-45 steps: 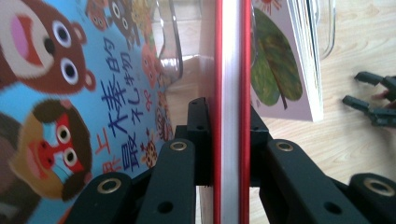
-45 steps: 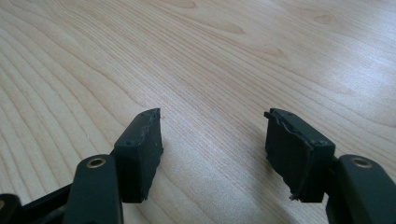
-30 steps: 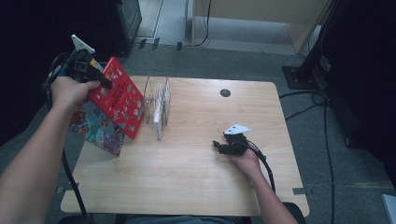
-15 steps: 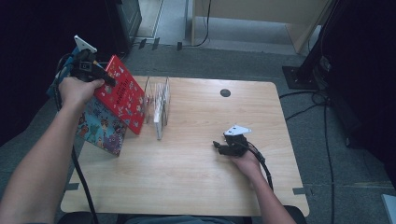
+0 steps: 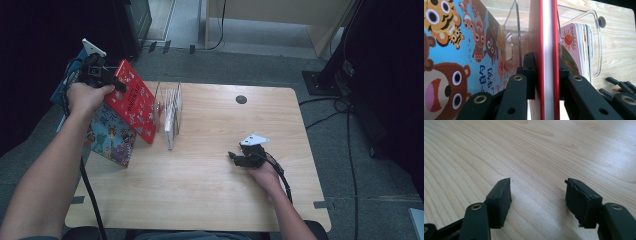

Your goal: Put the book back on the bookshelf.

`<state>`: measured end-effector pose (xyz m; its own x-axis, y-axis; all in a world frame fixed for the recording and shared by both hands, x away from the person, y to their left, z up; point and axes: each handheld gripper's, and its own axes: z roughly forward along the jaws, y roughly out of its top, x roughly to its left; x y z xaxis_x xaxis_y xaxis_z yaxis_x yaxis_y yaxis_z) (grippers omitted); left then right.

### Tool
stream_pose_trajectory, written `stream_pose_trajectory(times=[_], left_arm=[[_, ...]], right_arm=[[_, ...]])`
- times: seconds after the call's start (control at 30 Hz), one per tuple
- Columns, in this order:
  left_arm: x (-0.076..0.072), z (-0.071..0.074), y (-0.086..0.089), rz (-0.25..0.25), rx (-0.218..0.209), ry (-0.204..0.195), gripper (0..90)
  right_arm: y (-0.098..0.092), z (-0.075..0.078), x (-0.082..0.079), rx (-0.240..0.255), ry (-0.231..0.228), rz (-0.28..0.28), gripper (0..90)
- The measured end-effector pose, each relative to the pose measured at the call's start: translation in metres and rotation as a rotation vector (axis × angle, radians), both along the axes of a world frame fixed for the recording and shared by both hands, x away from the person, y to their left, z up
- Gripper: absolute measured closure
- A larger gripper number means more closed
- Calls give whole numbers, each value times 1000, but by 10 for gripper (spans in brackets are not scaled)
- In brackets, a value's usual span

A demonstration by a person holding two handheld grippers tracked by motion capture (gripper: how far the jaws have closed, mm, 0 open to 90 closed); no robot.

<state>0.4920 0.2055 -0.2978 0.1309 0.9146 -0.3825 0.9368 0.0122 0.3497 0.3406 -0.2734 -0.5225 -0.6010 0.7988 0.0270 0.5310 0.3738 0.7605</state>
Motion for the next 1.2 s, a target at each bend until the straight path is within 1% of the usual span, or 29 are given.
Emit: stream_pose_trajectory(times=[0.1,0.23,0.33,0.43,0.53,0.6,0.7,0.77,0.8,0.83,0.87,0.9,0.97,1.03,1.13,1.2], left_arm=[[-1,1,2,1,-9,-3,755],[-2,5,6,6,-3,-3,647],[-3,8,11,11,-15,0,587],[-5,12,16,21,-21,-8,551],[-8,18,18,22,-20,-23,540],[-10,23,20,22,-8,-34,535],[-13,30,22,26,-5,-58,525],[-15,34,23,17,-2,-68,515],[-17,37,23,21,-2,-80,507],[-19,41,24,17,-9,-96,506],[-21,45,26,12,-29,-113,517],[-23,48,27,12,-43,-123,516],[-27,52,27,3,-53,-130,516],[-31,52,24,-12,-50,-126,510],[-38,49,18,-32,-76,-128,490],[-43,44,13,-57,-85,-128,481]], right_arm=[[0,0,0,-1,0,-1,370],[0,0,0,0,0,-1,370],[0,0,0,0,1,-1,371],[0,0,0,0,1,-1,371],[0,0,0,0,1,-1,371],[0,0,0,0,0,0,371],[0,0,0,0,1,-1,370],[-1,0,0,-1,-1,0,370],[0,0,0,0,1,-1,370],[-1,0,-1,0,2,0,370],[-1,0,-1,2,4,-2,370],[-1,0,-1,2,5,-2,370],[-1,0,-1,2,5,-2,370],[-1,0,-1,2,5,-2,370],[-1,0,-1,3,5,-1,369],[-1,0,-1,4,5,0,366]])
